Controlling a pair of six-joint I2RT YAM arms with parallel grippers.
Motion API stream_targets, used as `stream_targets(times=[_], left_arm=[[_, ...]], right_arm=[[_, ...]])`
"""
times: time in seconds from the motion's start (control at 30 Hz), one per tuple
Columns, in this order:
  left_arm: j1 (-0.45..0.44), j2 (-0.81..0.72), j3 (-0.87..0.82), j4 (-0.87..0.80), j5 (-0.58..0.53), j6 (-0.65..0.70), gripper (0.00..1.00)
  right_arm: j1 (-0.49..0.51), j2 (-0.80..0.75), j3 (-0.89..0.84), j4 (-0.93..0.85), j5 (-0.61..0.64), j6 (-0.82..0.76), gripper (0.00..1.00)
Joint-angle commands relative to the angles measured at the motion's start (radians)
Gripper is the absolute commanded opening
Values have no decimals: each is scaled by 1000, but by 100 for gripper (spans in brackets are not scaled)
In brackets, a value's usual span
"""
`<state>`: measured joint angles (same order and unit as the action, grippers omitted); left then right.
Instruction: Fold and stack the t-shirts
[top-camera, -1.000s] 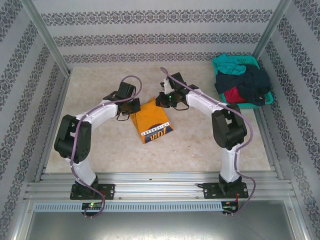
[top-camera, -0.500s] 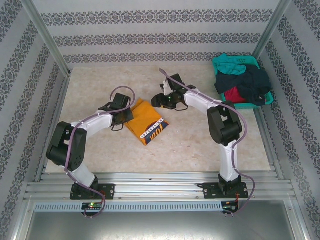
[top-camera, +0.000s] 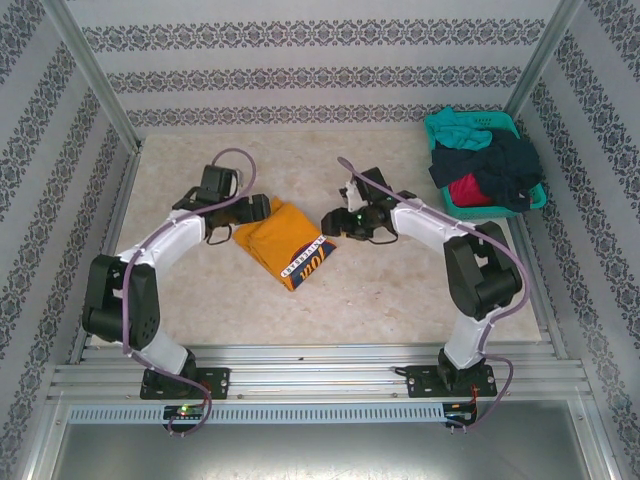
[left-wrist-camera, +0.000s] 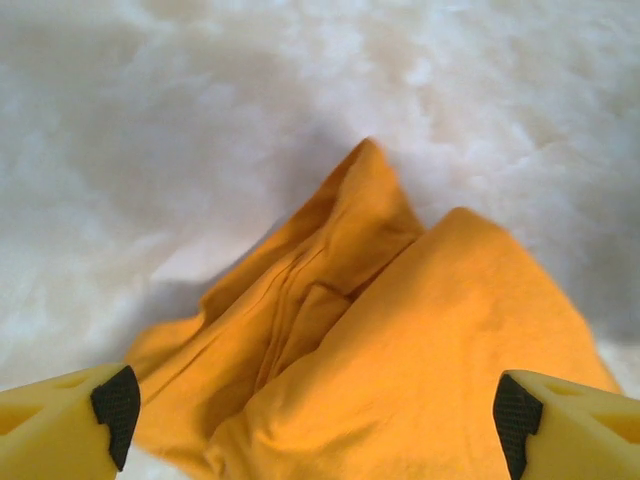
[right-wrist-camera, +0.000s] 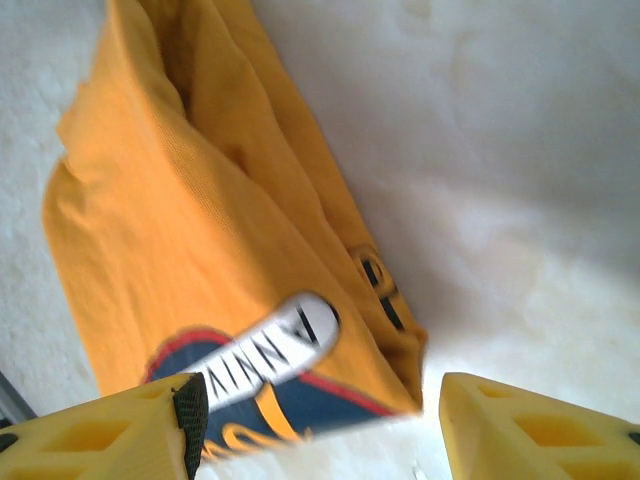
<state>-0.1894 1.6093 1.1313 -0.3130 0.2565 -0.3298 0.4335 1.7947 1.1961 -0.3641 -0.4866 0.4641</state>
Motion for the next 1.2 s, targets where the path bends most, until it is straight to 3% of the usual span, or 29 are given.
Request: stream_targets(times=[0.0, 0.1, 0.23, 0.43, 0.6, 0.67, 0.77, 0.87, 1.0, 1.17], left_arm=[[5, 109, 83, -154, 219, 248, 87], [9, 157, 125, -193, 151, 258, 88], [46, 151, 67, -87, 109, 139, 85], [55, 243, 76, -30, 202, 60, 77], [47, 321, 107, -6, 292, 43, 54], [38, 355, 139, -13, 326, 46, 51], [10, 408, 196, -44, 361, 57, 50], [-25, 456, 247, -73, 380, 73, 50], [-73, 510, 299, -89, 404, 86, 51], [-125, 511, 352, -122, 402, 105, 59]], right_arm=[[-15, -59, -75, 9, 6, 20, 63], [-12, -89, -101, 29, 16, 14, 63], [-5, -46, -39, 19, 33, -14, 63], [8, 144, 152, 23, -2, -28, 62], [23, 267, 259, -4, -63, -38, 44], [31, 269, 252, -29, -82, -57, 33], [45, 217, 181, -51, -91, -86, 19], [61, 123, 54, -55, -87, -99, 11], [88, -7, -98, -72, -68, -97, 13], [104, -185, -181, -107, 42, -103, 25]])
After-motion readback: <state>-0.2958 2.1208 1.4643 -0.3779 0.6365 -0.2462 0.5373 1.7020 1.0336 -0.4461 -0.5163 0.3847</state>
